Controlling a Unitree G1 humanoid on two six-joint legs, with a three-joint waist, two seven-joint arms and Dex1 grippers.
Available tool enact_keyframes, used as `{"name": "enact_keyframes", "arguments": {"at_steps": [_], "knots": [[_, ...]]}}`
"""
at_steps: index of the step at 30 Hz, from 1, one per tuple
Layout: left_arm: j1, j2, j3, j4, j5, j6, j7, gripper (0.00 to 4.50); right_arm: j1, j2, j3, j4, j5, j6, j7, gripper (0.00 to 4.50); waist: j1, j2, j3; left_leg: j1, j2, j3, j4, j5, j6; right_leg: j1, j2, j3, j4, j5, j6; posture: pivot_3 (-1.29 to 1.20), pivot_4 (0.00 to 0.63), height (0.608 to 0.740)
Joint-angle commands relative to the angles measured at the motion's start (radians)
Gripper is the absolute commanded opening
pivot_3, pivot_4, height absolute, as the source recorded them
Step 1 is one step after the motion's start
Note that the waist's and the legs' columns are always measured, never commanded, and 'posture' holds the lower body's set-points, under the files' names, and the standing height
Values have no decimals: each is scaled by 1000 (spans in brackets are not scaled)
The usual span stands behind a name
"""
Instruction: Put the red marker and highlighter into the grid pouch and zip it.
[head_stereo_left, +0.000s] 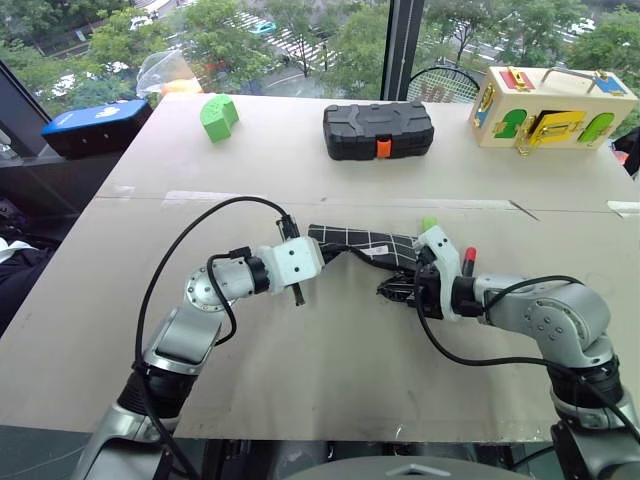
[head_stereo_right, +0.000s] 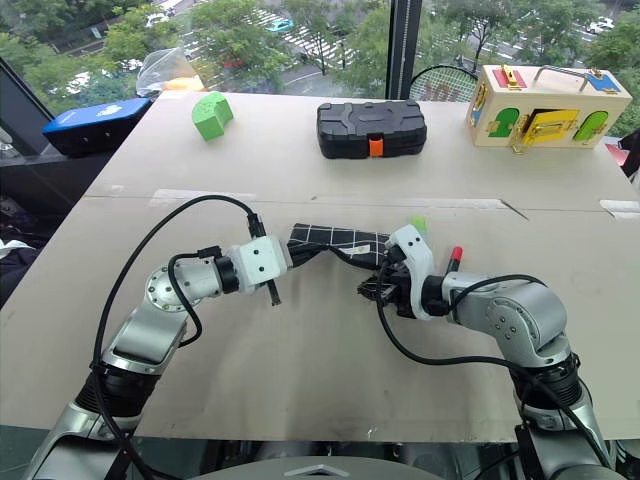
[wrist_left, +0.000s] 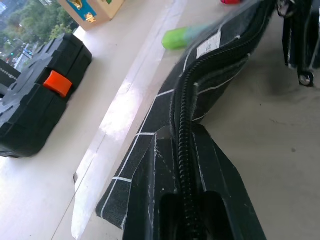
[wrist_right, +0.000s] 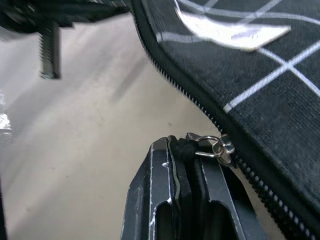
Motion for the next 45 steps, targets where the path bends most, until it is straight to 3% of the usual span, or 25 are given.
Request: {"name": "enact_keyframes", "arguments": {"at_steps": [1,9,27,35,38,42,45], "knots": [[-13,-7,36,-65,-29,6,20,0,0,-15,-32,-21,-6,-20,-4,34,0,0,0,0,0,0,0,0,0,0,0,0,0,0,0,0,150,740],[-1,-4,21,-80,-24,3,17,0,-12,-21,-34,-10,-23,-28,3,34,0,0,0,0,0,0,0,0,0,0,0,0,0,0,0,0,150,740],[9,-11,-4,-95,2,24,31,0,-103,126,34,-3,-17,2,-13,34,0,0,0,0,0,0,0,0,0,0,0,0,0,0,0,0,150,740],[37,-18,10,-120,-3,75,46,0,-28,103,-68,-11,-50,3,-78,34,3,0,0,0,0,0,0,0,0,0,0,0,0,0,0,0,150,740],[35,-30,5,-126,3,96,58,0,11,115,-87,-43,-58,-6,-113,928,0,0,0,0,0,0,0,0,0,0,0,0,0,0,0,0,150,740],[28,-46,1,-130,13,117,75,0,58,181,-142,-123,-40,16,-192,2724,-1,0,0,0,0,0,0,0,0,0,0,0,1,0,0,0,150,740],[23,-54,-1,-128,21,127,84,0,89,263,-194,-185,-44,30,-278,2724,-1,0,0,0,0,0,0,0,0,0,0,1,1,0,0,0,150,740]]}}
